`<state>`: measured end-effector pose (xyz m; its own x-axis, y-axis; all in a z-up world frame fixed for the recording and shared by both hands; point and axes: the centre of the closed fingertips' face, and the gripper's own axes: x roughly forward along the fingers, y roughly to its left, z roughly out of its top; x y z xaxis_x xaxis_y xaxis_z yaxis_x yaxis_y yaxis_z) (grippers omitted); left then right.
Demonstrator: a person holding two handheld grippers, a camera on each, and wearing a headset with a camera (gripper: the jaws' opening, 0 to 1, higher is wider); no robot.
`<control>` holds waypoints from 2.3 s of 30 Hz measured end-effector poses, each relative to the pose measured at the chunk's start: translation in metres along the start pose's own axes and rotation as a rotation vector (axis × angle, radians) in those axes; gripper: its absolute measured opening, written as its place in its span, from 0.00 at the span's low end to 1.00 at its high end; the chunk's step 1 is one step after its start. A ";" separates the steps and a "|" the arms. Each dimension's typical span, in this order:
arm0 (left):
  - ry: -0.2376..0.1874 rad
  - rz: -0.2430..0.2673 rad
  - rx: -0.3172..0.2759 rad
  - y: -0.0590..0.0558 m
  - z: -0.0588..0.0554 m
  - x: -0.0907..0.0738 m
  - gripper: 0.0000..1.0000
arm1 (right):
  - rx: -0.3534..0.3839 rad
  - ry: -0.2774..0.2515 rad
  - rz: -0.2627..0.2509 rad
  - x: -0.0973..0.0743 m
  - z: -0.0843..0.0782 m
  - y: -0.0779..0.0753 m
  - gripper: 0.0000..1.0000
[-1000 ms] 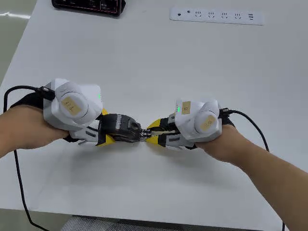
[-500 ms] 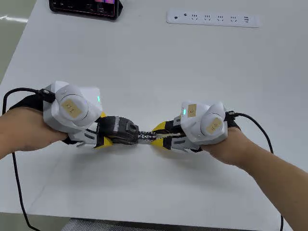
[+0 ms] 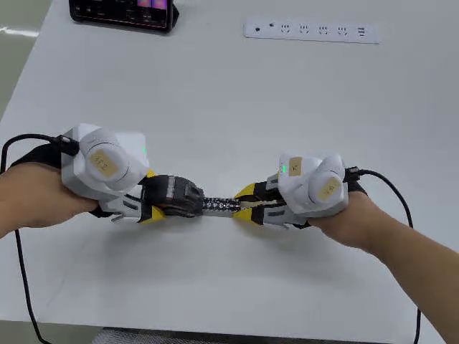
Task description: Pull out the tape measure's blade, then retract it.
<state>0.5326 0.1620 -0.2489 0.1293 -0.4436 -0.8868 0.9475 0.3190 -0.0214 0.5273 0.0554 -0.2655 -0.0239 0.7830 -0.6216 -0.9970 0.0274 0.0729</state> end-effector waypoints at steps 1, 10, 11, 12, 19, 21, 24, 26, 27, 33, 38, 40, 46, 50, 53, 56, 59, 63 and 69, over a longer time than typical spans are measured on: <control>0.000 0.000 0.000 0.000 0.000 0.000 0.29 | 0.000 0.003 -0.001 -0.001 -0.001 0.000 0.10; 0.001 0.002 0.003 0.000 0.000 0.000 0.29 | 0.002 0.013 -0.007 -0.008 -0.006 0.000 0.10; 0.000 0.002 0.002 0.000 0.000 0.000 0.29 | 0.002 0.014 -0.008 -0.008 -0.007 0.000 0.10; 0.000 0.001 0.002 0.000 0.000 0.000 0.29 | 0.003 0.016 -0.008 -0.009 -0.008 0.000 0.10; 0.000 0.002 0.004 0.000 0.000 0.001 0.29 | 0.004 0.024 -0.013 -0.014 -0.012 -0.001 0.10; 0.000 0.001 0.005 0.000 0.000 0.001 0.29 | 0.004 0.026 -0.014 -0.015 -0.012 -0.001 0.10; -0.002 0.000 0.006 0.000 0.000 0.001 0.29 | 0.007 0.029 -0.015 -0.017 -0.014 -0.001 0.10; -0.002 0.000 0.006 0.000 0.000 0.001 0.29 | 0.007 0.031 -0.017 -0.018 -0.015 -0.001 0.10; -0.002 0.000 0.006 0.000 0.000 0.001 0.29 | 0.010 0.032 -0.018 -0.019 -0.016 -0.002 0.10; -0.001 0.002 0.009 0.000 0.000 0.001 0.29 | 0.011 0.034 -0.022 -0.021 -0.018 -0.002 0.09; -0.001 0.001 0.009 0.001 0.000 0.001 0.29 | 0.014 0.037 -0.025 -0.024 -0.019 -0.002 0.09; 0.000 0.001 0.009 0.001 0.000 0.001 0.29 | 0.014 0.039 -0.026 -0.025 -0.020 -0.002 0.09; 0.000 0.001 0.010 0.001 0.000 0.001 0.28 | 0.017 0.044 -0.030 -0.029 -0.023 -0.002 0.09; 0.004 0.003 0.010 0.001 0.000 0.000 0.28 | 0.017 0.048 -0.033 -0.032 -0.026 -0.002 0.09; 0.003 0.003 0.009 0.001 0.000 0.001 0.28 | 0.017 0.051 -0.035 -0.033 -0.027 -0.002 0.09; 0.003 0.002 0.008 0.001 0.000 0.001 0.28 | 0.019 0.052 -0.038 -0.035 -0.028 -0.002 0.09; 0.004 0.004 0.011 0.000 0.000 0.001 0.28 | 0.021 0.053 -0.039 -0.037 -0.030 -0.002 0.09; 0.002 0.003 0.009 0.000 0.000 0.001 0.28 | 0.021 0.057 -0.042 -0.039 -0.032 -0.002 0.09; 0.001 0.003 0.008 0.001 0.000 0.001 0.29 | 0.024 0.062 -0.046 -0.043 -0.035 -0.003 0.09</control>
<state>0.5335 0.1614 -0.2502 0.1321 -0.4413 -0.8876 0.9495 0.3133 -0.0145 0.5283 0.0000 -0.2660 0.0170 0.7404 -0.6720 -0.9950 0.0784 0.0612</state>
